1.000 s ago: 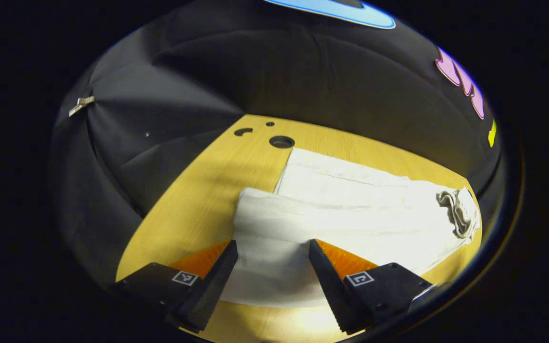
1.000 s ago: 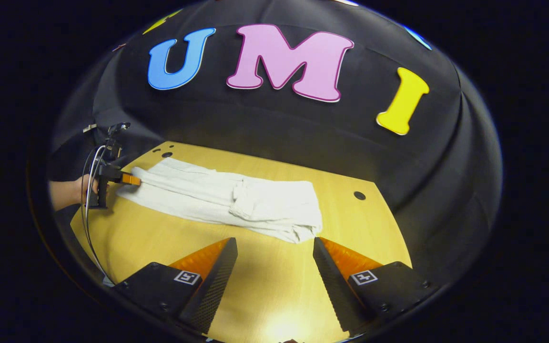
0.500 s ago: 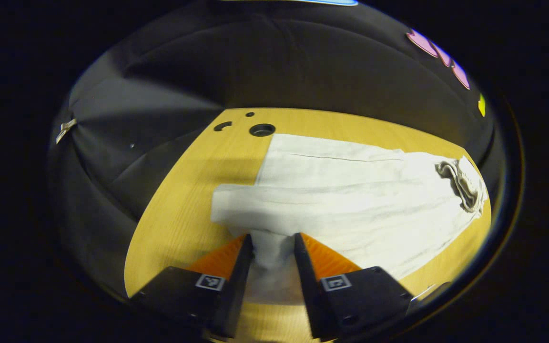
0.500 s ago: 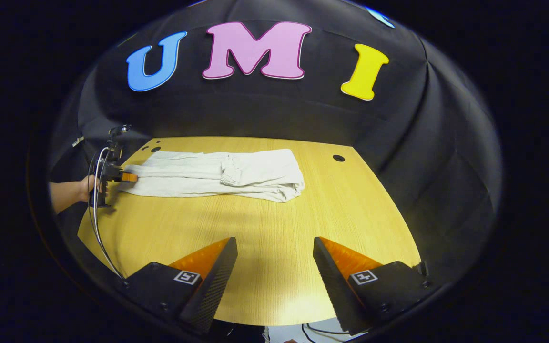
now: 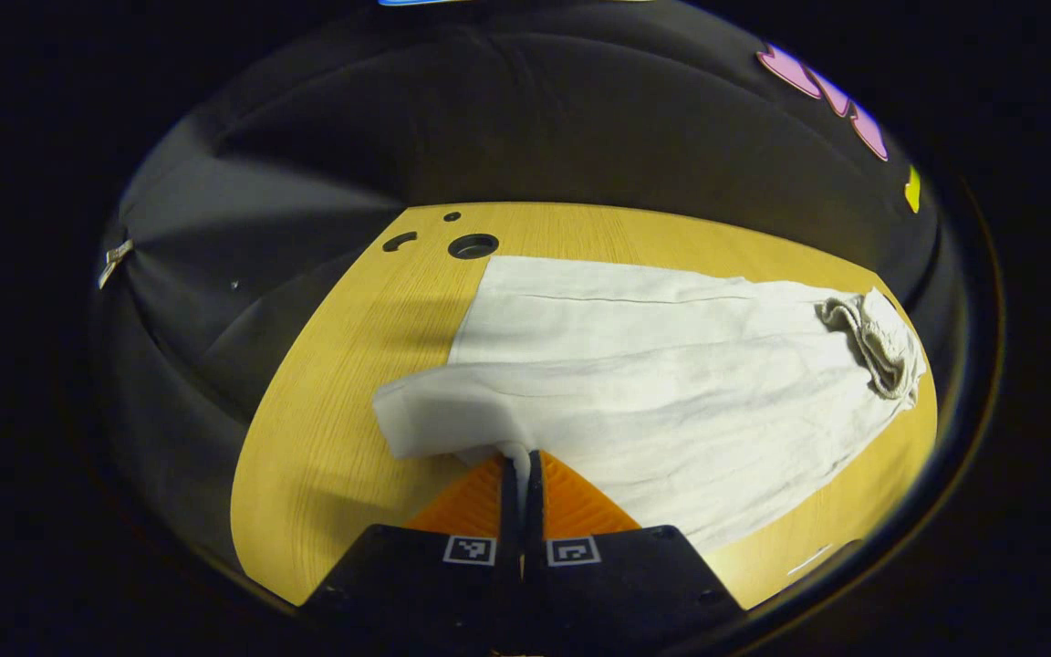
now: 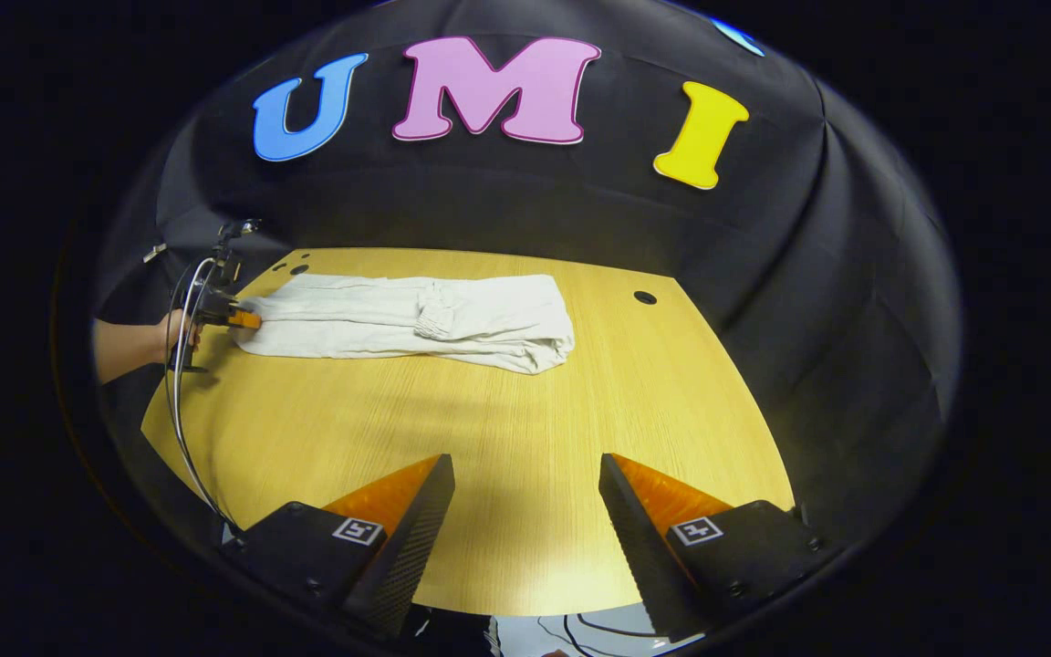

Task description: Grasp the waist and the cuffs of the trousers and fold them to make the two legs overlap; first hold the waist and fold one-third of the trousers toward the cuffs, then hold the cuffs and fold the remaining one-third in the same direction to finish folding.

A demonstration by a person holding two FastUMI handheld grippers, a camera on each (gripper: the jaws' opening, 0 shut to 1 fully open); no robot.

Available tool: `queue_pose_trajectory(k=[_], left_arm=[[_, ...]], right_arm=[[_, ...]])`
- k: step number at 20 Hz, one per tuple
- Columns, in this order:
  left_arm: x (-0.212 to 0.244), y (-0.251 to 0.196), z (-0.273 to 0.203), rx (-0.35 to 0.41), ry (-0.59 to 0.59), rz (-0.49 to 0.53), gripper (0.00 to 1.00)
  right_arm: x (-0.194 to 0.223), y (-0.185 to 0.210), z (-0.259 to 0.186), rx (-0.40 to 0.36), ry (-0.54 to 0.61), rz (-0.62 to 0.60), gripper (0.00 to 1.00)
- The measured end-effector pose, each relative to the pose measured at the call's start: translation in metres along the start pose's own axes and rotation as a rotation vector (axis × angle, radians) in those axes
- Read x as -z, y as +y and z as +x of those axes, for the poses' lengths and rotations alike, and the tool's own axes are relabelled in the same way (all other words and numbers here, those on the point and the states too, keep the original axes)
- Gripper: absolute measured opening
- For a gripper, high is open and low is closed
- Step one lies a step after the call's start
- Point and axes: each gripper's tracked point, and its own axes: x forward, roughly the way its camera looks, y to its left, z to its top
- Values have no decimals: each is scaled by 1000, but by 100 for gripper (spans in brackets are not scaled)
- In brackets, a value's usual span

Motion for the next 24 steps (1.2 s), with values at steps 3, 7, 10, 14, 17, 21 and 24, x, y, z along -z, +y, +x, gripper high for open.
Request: queue_pose_trajectory(k=[3,7,10,14,17,21,24], left_arm=[[-19,-1,-17,-12,-90,-115,6],[-47,-8,-45,7,-166,-221,5],[-75,-23,-70,31,-219,-254,6],[-117,-61,-105,76,-285,-250,5],[-153,-100,-133,119,-345,-224,5],[-198,-165,-164,193,-426,-184,5],[-224,-223,-181,267,-454,-178,5]], right_arm=[[-8,-17,9,6,-11,1,98],[-23,-36,23,3,-28,20,98],[-31,-48,33,-4,-47,37,98],[-33,-66,41,-7,-58,41,98],[-29,-82,44,-17,-60,81,98],[-32,-107,48,5,-77,94,98],[-34,-124,48,20,-88,123,98]])
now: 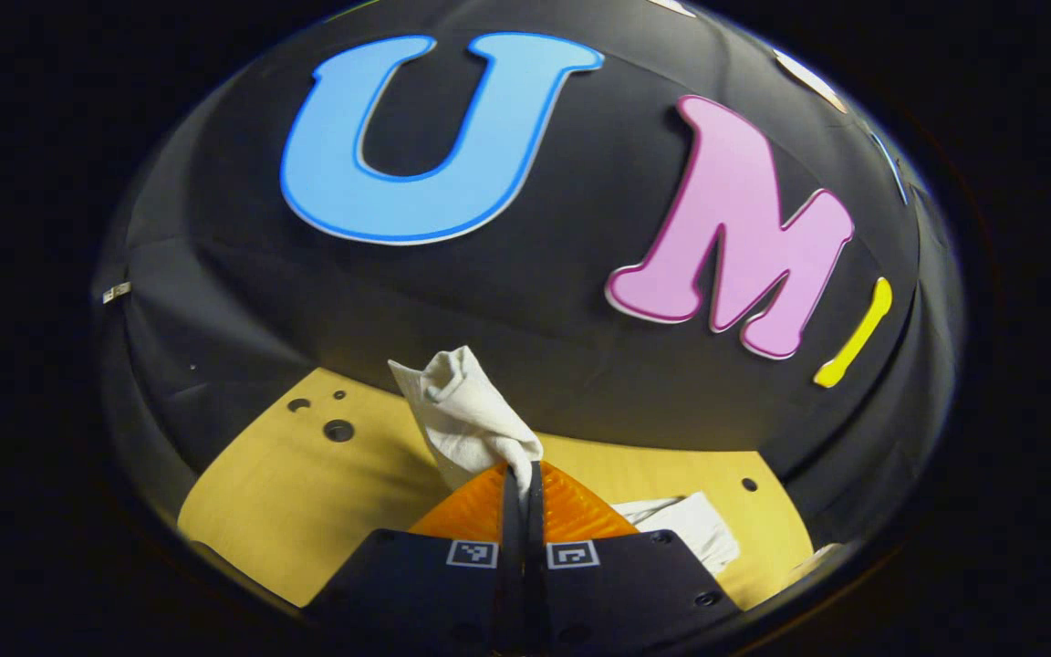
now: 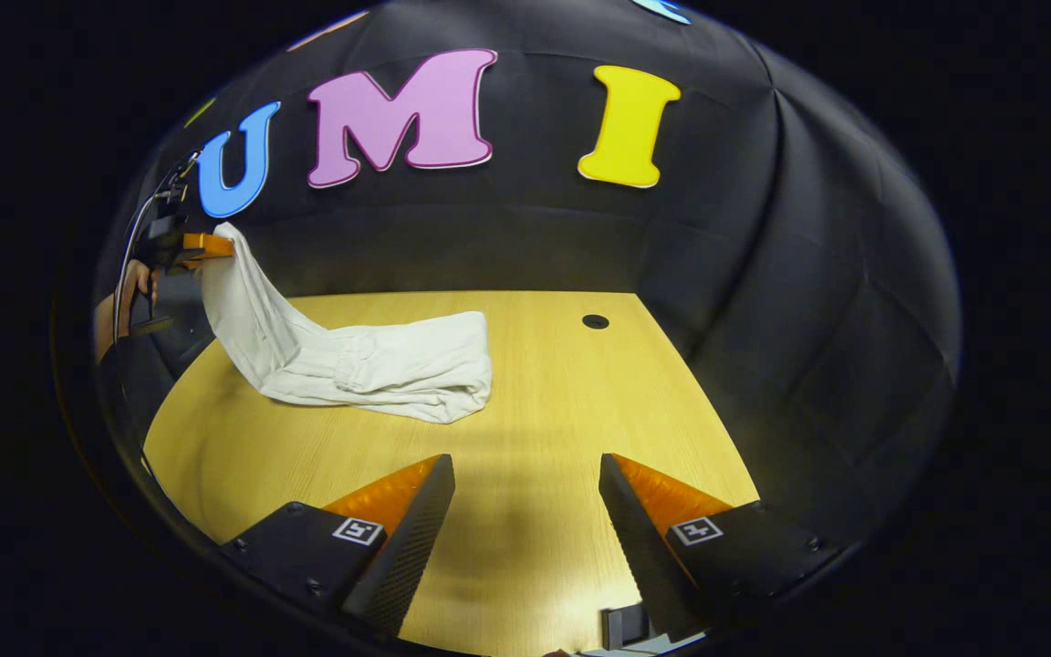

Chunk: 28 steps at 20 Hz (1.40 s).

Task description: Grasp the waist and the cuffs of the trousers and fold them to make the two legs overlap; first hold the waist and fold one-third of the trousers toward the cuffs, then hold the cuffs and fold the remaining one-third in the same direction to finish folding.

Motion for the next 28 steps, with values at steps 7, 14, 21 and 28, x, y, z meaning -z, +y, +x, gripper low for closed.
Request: queue_pose_trajectory(k=[7,14,21,28], left_arm=[[-11,-137,24,180,-9,50,5],[45,-245,54,321,81,84,5],[121,-291,79,344,225,66,5],[162,-304,64,362,270,108,32]], right_arm=[[6,-32,2,37,-2,48,98],[23,-64,-3,93,9,115,98],[39,-99,-16,158,20,159,98],[58,-98,-28,165,37,182,99]])
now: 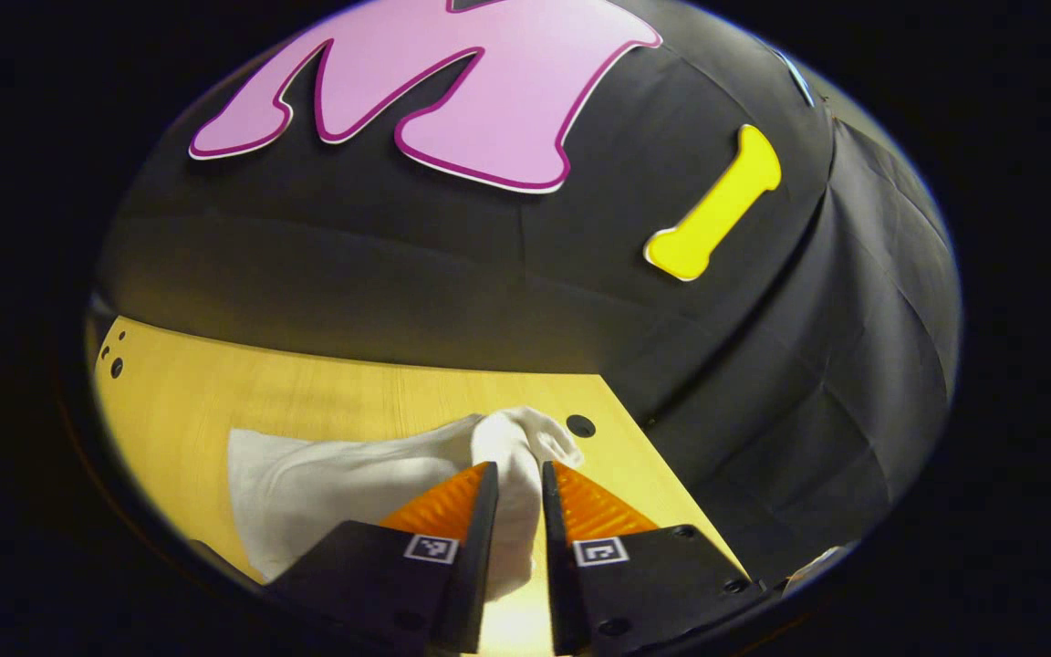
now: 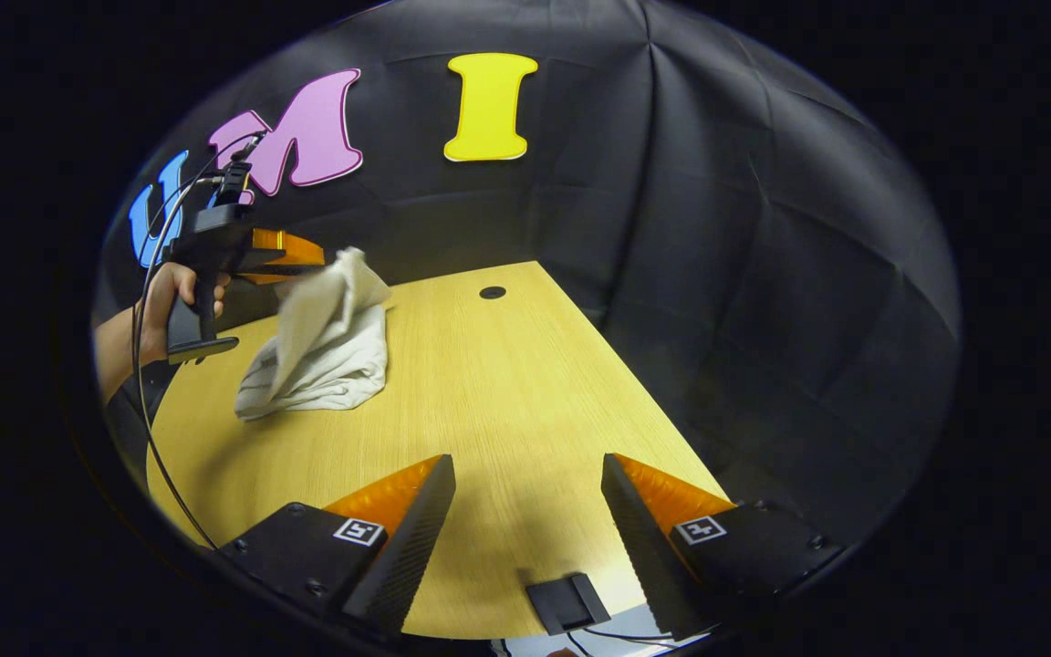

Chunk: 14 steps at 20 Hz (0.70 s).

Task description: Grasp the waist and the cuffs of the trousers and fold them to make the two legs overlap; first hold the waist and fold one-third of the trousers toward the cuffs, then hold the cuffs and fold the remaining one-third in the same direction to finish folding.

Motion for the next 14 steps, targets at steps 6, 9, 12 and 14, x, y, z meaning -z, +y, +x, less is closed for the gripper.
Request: queue_pose_trajectory(k=[6,9,12,14], left_arm=[[13,12,-74,-53,-35,154,96],[18,22,-136,-93,-84,209,96],[31,29,-209,-134,-133,202,96],[44,37,-257,-178,-166,181,96]], right_arm=[[0,25,-13,-42,-28,6,99],[-12,41,-28,-69,-73,-25,99],[-26,55,-51,-88,-125,-45,99],[-35,68,-78,-110,-161,-49,99]])
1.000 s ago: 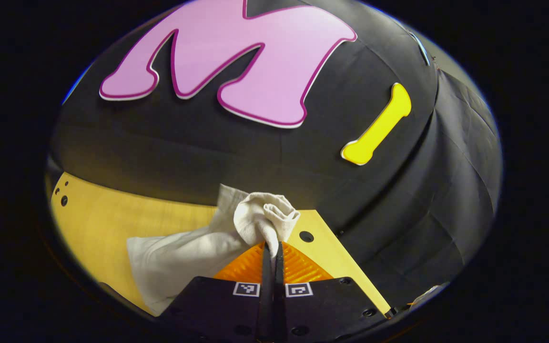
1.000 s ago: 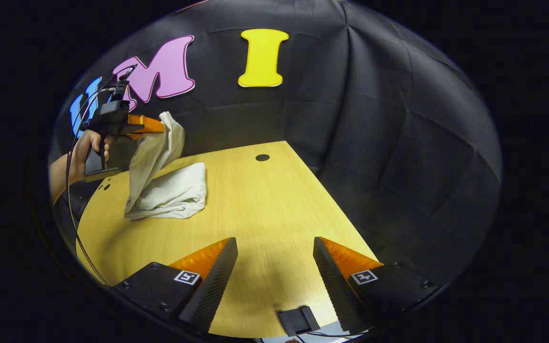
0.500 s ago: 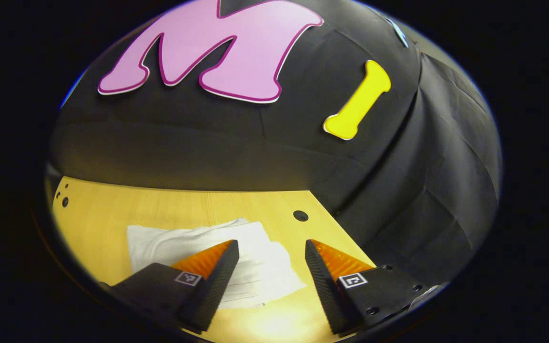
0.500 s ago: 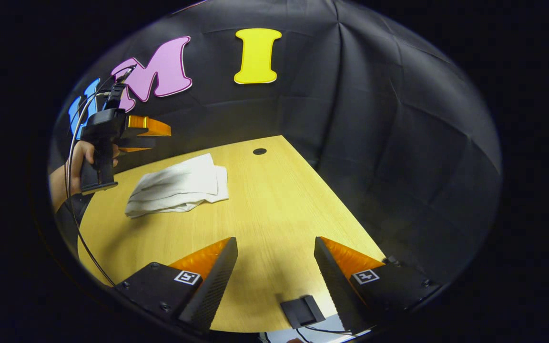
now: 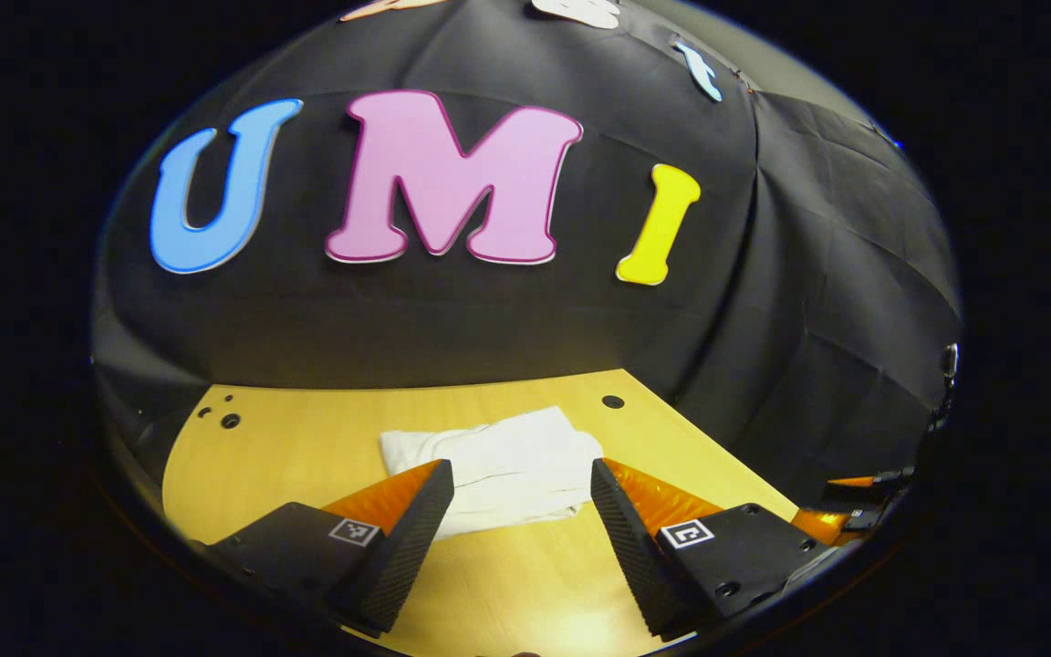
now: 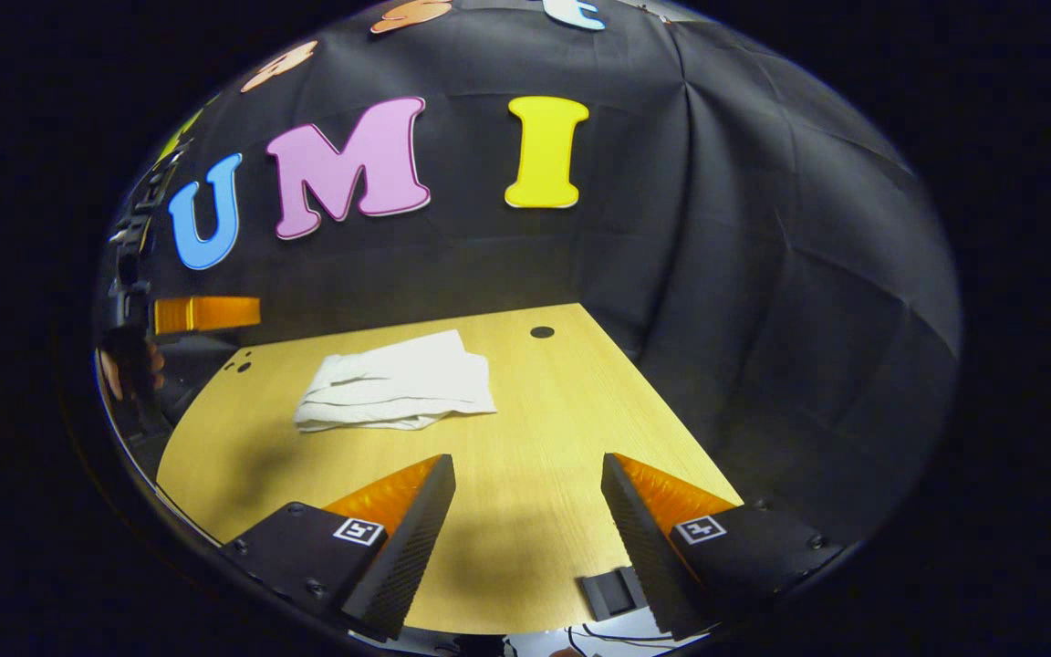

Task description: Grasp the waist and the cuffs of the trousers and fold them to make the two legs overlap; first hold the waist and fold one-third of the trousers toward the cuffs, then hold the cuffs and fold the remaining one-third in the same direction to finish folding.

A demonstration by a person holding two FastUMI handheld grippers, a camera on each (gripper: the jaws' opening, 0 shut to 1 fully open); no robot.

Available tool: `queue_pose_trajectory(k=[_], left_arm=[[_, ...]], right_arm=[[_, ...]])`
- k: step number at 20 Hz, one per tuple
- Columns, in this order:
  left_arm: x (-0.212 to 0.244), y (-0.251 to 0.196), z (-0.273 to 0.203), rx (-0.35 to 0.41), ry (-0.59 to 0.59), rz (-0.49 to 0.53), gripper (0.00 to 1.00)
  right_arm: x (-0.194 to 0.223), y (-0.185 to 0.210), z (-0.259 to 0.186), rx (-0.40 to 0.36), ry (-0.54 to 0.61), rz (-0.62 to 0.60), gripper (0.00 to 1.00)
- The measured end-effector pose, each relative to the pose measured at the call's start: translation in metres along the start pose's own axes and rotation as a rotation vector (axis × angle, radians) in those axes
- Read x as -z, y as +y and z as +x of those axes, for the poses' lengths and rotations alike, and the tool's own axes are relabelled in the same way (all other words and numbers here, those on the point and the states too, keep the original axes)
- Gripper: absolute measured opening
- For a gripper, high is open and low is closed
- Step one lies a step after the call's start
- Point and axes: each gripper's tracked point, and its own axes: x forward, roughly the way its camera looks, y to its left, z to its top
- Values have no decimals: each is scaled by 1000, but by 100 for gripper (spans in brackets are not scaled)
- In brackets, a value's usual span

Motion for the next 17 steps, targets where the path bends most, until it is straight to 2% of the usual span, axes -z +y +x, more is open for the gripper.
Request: queue_pose_trajectory(k=[2,3,4,6,9,13,17], left_arm=[[11,13,-55,-45,-26,-24,96],[15,19,-81,-75,-47,-27,92],[24,23,-102,-106,-57,-31,96],[53,24,-138,-158,-67,-35,96],[86,28,-193,-229,-86,-63,96],[122,24,-252,-279,-99,-104,96],[143,20,-290,-295,-101,-119,96]], right_arm=[[-8,12,-23,-12,-42,-9,99],[-8,17,-36,-13,-61,-12,99],[-4,21,-48,-11,-70,-7,99],[2,34,-72,-24,-96,28,99],[31,34,-104,-12,-90,64,98],[64,37,-134,-15,-44,65,100],[71,46,-160,-44,-27,56,100]])
